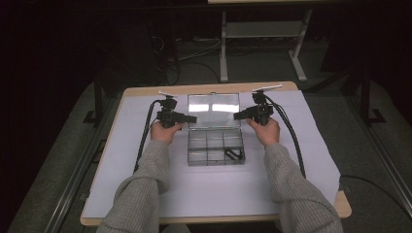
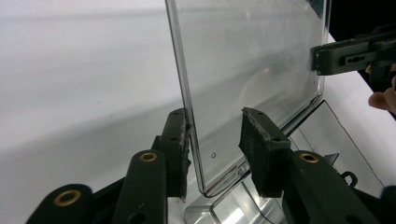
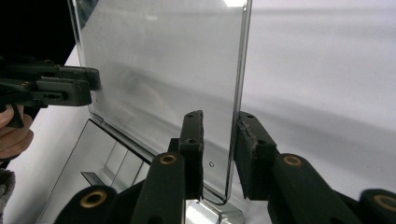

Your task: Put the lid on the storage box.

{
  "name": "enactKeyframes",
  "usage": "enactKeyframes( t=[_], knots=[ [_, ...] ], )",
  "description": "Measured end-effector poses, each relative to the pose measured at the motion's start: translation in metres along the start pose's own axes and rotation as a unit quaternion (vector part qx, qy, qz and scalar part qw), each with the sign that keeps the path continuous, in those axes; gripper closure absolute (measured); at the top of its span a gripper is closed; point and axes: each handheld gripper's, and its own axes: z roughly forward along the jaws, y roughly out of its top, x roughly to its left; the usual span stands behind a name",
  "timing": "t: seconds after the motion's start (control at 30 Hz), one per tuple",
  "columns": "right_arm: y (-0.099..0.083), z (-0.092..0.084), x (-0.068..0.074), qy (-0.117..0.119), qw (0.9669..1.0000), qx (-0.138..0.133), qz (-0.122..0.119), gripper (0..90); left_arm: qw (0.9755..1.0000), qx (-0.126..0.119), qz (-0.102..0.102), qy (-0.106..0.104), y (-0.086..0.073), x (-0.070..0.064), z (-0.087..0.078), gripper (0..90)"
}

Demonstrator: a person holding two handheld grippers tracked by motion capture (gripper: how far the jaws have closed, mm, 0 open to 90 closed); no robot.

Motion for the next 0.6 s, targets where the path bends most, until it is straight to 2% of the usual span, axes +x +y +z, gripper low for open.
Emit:
enactKeyframes(
  t=[0.6],
  knots=[
    [-0.0033, -0.0064, 0.0059, -0.002, 0.9997, -0.009, -0.025, 71.6, 0.9997, -0.002, 0.022, 0.001, 0.0008, -0.0068, -0.0070, 64.1]
  ],
)
